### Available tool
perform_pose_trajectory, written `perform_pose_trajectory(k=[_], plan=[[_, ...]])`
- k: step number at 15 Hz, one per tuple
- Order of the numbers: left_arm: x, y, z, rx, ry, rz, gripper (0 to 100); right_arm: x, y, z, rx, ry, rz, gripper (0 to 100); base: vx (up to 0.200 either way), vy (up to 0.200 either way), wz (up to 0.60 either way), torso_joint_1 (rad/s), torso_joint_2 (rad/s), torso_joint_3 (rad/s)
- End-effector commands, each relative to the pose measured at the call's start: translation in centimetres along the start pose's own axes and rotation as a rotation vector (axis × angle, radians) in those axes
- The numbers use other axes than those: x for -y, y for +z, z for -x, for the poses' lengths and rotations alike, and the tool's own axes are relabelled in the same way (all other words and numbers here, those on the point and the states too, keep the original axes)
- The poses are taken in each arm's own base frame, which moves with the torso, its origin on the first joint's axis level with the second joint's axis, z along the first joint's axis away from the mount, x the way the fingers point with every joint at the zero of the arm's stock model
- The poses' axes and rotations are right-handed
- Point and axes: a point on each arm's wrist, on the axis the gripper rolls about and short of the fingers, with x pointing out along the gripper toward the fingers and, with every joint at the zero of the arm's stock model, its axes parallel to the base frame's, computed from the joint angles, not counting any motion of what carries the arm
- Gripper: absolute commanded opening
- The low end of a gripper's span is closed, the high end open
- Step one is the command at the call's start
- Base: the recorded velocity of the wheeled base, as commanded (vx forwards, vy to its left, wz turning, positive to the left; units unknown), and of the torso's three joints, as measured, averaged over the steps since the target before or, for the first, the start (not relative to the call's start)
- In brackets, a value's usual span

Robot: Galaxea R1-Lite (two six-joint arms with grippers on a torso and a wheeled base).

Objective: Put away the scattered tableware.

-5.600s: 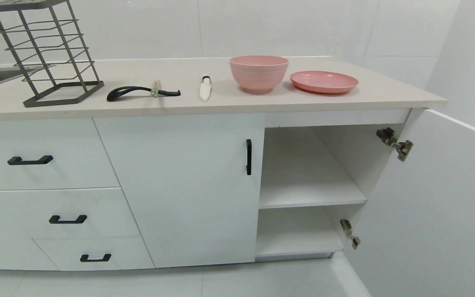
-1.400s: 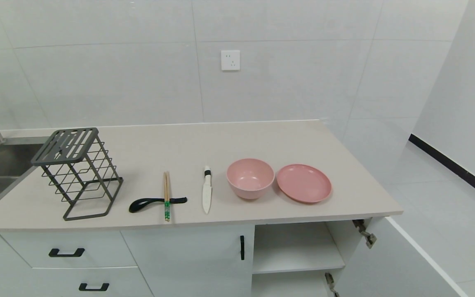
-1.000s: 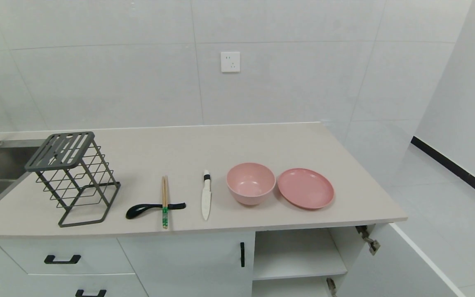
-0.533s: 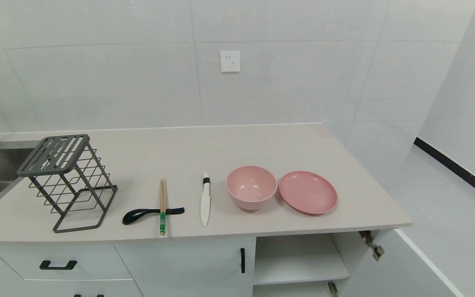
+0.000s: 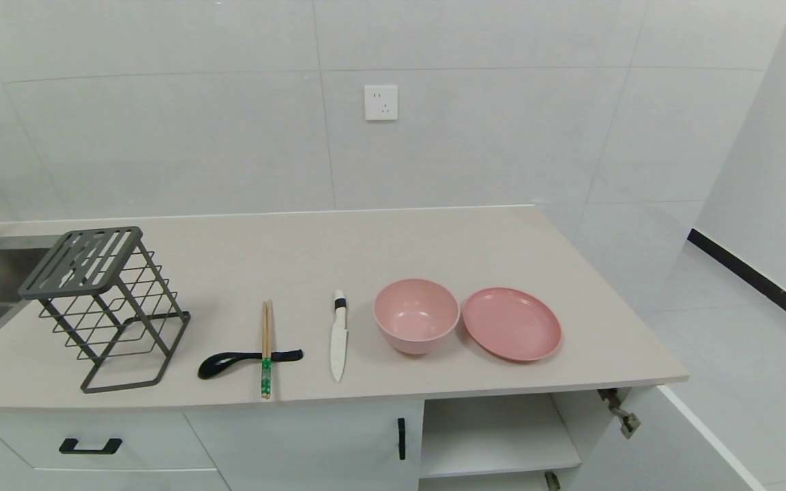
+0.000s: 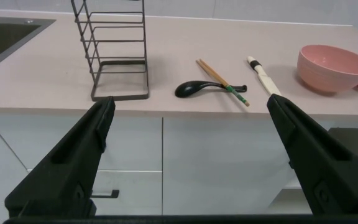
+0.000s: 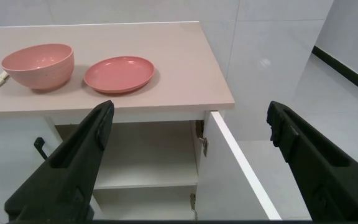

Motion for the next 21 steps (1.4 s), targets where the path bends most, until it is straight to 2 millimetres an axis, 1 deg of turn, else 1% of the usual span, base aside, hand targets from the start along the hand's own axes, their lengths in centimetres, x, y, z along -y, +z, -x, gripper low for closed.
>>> perform_pose_trajectory(k=[1,18,20,21], plan=[[0.0,0.01,-0.01,-0.001,0.001,0.0,100,0.0,0.0,-0.01,-0.002,0.0,0.001,100,0.0,0.0,0.0,0.0,0.0,0.0],[0.0,-0.01,-0.01,-0.003,0.001,0.0,100,0.0,0.0,-0.01,-0.002,0.0,0.001,100,0.0,0.0,0.0,0.0,0.0,0.0],[0.0,-0.01,-0.01,-0.003,0.001,0.0,100,0.0,0.0,-0.01,-0.002,0.0,0.001,100,0.0,-0.2,0.0,0.005,0.01,0.005],[0.0,0.01,-0.01,-0.001,0.001,0.0,100,0.0,0.0,-0.01,-0.002,0.0,0.001,100,0.0,0.0,0.0,0.0,0.0,0.0]])
